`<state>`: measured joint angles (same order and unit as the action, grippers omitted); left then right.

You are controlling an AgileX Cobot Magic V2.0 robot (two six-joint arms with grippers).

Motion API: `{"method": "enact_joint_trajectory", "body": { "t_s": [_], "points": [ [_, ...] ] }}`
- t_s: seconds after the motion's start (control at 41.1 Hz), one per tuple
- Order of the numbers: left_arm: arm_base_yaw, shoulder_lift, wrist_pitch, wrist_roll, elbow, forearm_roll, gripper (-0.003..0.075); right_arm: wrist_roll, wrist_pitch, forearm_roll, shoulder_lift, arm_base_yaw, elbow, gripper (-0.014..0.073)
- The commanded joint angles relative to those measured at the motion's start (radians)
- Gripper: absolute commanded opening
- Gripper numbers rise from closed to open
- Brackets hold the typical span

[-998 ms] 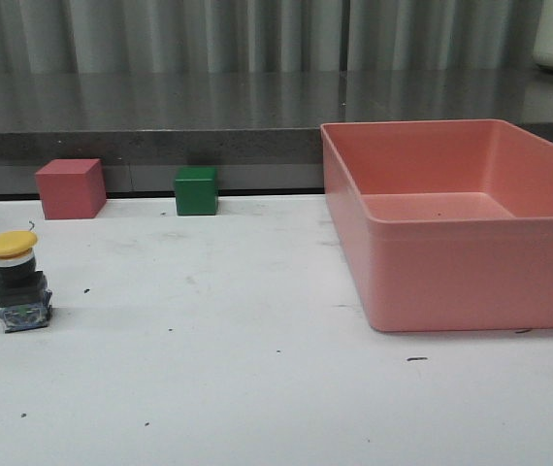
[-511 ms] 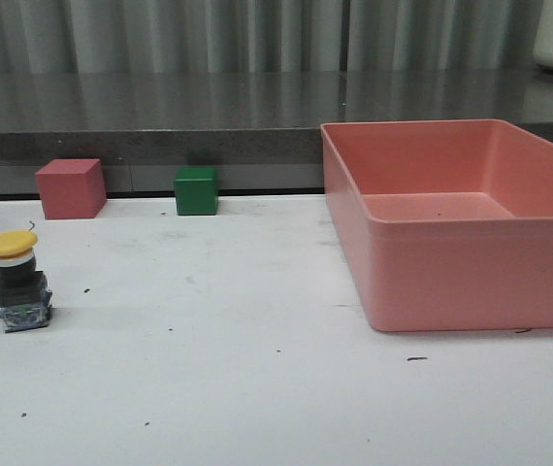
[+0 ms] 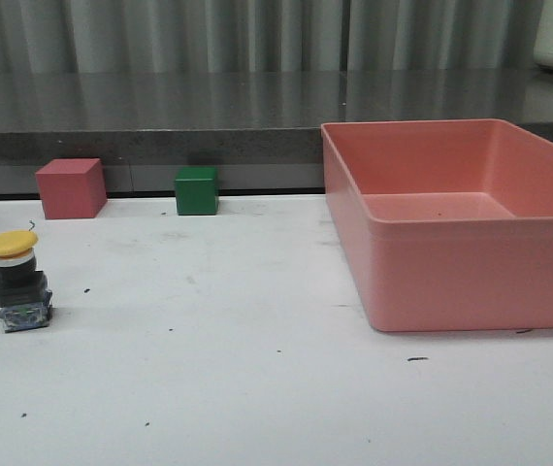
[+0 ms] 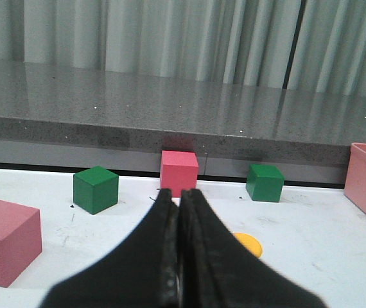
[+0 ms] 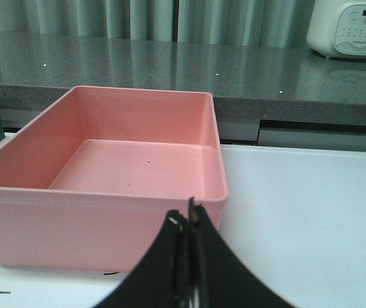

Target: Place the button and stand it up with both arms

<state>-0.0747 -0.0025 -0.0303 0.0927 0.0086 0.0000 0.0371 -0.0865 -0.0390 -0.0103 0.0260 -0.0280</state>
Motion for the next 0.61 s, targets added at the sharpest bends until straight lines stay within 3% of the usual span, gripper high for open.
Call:
{"method": "enact_joint_trajectory", "body": {
  "t_s": [0.0,0.584],
  "points": [
    [0.002,-0.023,0.083,0.009,0.014,-0.006,-0.002,0.007,0.093,-0.003,-0.018,-0.006,0.004,-0.0117],
    [0.036,-0.023,0.083,0.009,0.014,-0.006,-0.002,0.007,0.093,-0.003,-0.018,-0.006,0.004,-0.0117]
  ]
}}
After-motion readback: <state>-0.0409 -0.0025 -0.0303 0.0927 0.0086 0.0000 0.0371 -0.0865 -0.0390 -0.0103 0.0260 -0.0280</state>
